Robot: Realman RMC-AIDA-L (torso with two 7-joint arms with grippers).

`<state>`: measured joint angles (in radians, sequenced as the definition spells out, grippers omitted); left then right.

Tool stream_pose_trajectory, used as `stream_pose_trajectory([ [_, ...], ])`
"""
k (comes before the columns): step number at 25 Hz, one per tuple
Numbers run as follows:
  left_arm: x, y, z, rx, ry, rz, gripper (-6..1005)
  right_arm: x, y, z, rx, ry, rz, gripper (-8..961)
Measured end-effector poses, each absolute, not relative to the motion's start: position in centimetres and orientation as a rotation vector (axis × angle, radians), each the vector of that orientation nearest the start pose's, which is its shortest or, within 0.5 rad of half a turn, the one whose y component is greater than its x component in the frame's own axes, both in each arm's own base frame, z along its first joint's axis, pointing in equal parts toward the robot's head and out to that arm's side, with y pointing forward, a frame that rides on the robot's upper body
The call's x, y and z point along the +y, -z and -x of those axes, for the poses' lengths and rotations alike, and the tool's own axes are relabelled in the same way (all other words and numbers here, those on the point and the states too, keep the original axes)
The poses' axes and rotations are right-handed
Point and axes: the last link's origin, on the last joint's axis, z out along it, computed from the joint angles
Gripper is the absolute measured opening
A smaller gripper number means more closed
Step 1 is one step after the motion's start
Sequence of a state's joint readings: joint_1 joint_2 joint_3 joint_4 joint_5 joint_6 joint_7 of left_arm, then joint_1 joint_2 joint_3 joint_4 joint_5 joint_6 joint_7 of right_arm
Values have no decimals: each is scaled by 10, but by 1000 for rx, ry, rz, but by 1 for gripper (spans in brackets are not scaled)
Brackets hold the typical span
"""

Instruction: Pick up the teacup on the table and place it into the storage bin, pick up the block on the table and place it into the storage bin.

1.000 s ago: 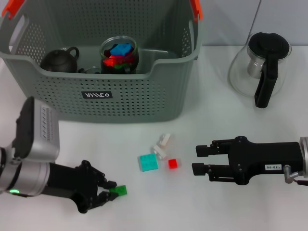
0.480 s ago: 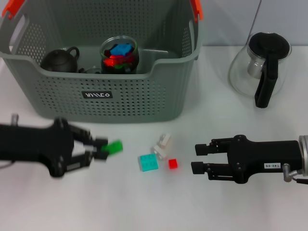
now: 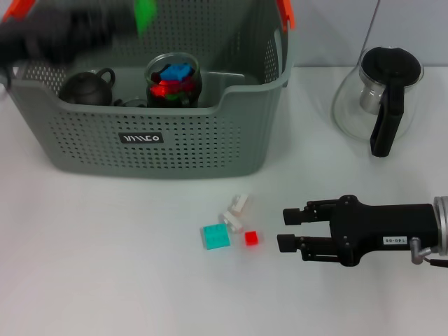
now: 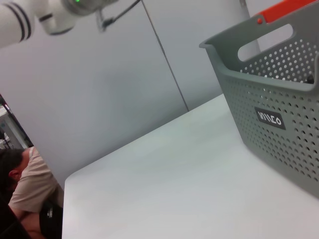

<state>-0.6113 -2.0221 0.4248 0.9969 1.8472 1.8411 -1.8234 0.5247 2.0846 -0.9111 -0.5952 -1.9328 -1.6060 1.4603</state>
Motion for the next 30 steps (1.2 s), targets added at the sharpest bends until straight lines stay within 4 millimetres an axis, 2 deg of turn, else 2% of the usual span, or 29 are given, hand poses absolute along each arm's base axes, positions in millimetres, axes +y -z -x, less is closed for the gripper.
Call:
stream_pose_trajectory([
  [4, 384, -136, 192, -779, 1034, 2504, 179, 304, 37, -246, 734, -720, 2950, 577],
  [7, 401, -134, 186, -824, 951, 2473, 179, 304, 38, -245, 733, -721, 2951, 578],
  [10, 416, -123, 181, -846, 817, 2470, 180, 304, 38, -245, 732, -721, 2951, 578],
  [13, 427, -103, 178, -836, 619, 2499, 179, 304, 38, -245, 732, -722, 2951, 578],
  [21, 436, -55, 179, -763, 240, 2507, 211, 304, 38, -245, 732, -723, 2950, 578],
  [25, 436, -48, 175, -747, 194, 2489, 233, 304, 38, -245, 733, -722, 2951, 578],
  [30, 439, -49, 175, -805, 157, 2422, 260, 303, 38, -245, 734, -723, 2951, 578],
])
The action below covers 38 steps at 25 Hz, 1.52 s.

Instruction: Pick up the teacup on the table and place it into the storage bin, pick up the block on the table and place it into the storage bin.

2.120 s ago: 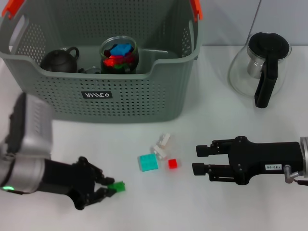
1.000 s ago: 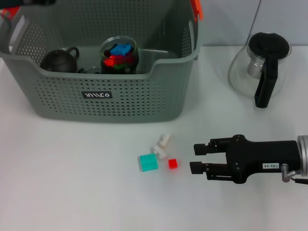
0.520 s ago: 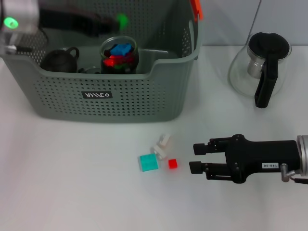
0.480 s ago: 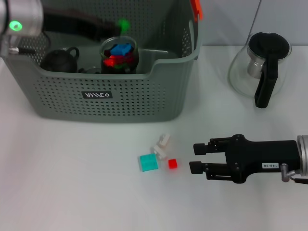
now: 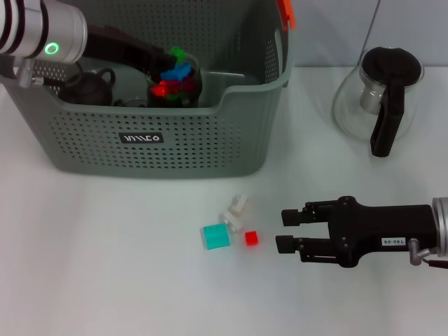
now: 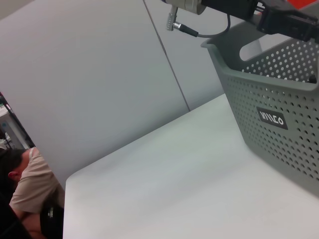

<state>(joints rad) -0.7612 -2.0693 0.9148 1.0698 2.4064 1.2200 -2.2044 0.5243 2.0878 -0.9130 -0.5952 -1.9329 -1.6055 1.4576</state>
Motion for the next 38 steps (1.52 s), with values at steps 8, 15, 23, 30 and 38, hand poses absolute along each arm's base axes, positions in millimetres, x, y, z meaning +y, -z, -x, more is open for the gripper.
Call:
stream_pose_trajectory([
  [8, 432, -59, 169, -796, 287, 2401, 478, 304, 37, -246, 734, -727, 2945, 578],
  [15, 390, -96, 174, -735, 930, 2389, 590, 304, 36, -246, 725, -751, 2926, 577],
  [23, 324, -95, 229, -500, 1155, 2512, 580, 304, 38, -245, 731, -760, 2926, 578],
  [30, 276, -53, 266, -453, 882, 2730, 567, 305, 38, -243, 733, -761, 2929, 578],
  [38, 278, 5, 270, -345, 617, 2852, 553, 306, 37, -243, 737, -768, 2921, 578],
])
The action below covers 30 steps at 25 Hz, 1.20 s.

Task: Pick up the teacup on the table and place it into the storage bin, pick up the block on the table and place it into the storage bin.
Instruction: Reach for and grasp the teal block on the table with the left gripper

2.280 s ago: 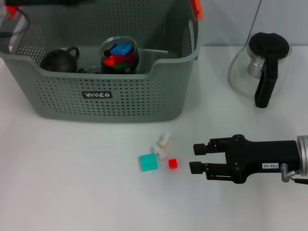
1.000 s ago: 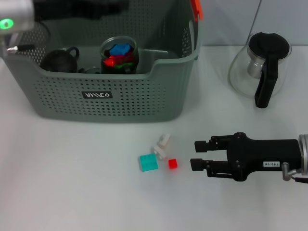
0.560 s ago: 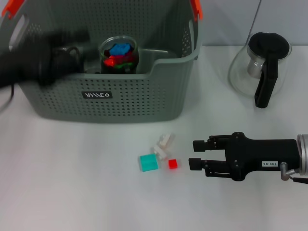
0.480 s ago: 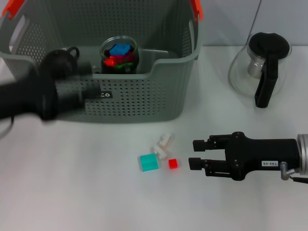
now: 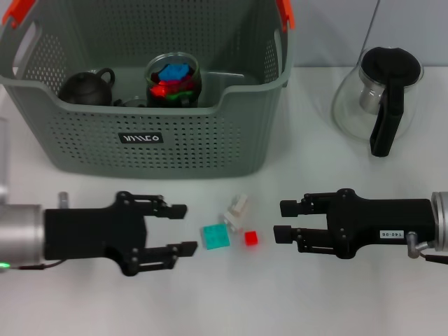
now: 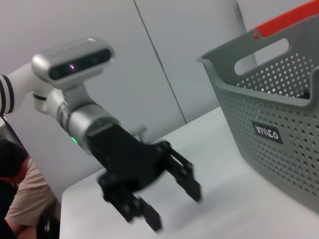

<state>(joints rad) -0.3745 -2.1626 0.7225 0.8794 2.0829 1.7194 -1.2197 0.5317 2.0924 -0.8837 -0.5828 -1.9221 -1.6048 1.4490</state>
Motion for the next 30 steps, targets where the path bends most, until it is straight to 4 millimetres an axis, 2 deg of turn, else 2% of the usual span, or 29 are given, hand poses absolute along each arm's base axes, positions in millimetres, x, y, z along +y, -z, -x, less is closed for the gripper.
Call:
stream_pose_trajectory([
  [5, 293, 31, 269, -341, 479, 2875, 544, 306, 37, -242, 736, -770, 2923, 577],
  [13, 308, 55, 268, -295, 336, 2872, 530, 306, 37, -244, 740, -757, 2925, 577],
  [23, 312, 64, 268, -260, 289, 2862, 512, 295, 18, -265, 751, -754, 2902, 577],
  [30, 318, 76, 270, -257, 261, 2840, 500, 293, 11, -268, 750, -791, 2873, 577],
])
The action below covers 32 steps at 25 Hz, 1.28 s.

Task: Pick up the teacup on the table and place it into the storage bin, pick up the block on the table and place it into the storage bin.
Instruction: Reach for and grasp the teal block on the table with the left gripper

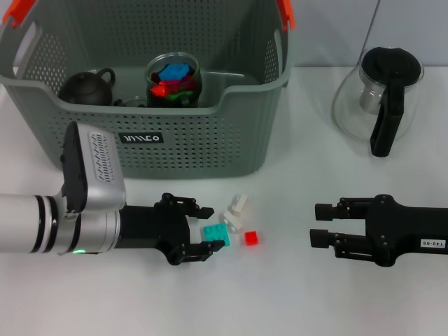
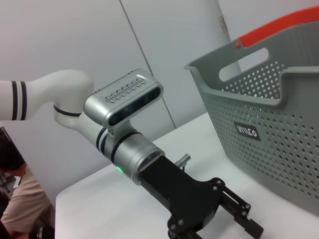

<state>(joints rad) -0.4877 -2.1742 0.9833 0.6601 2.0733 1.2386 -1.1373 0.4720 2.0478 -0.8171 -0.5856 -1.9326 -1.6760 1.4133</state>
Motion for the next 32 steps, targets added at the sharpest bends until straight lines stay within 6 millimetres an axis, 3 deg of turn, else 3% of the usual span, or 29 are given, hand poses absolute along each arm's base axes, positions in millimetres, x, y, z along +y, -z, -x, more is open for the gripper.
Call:
stream_pose_trajectory([
  [32, 321, 90, 277, -280, 159, 2830, 443, 294, 13, -268, 753, -793, 2870, 577],
])
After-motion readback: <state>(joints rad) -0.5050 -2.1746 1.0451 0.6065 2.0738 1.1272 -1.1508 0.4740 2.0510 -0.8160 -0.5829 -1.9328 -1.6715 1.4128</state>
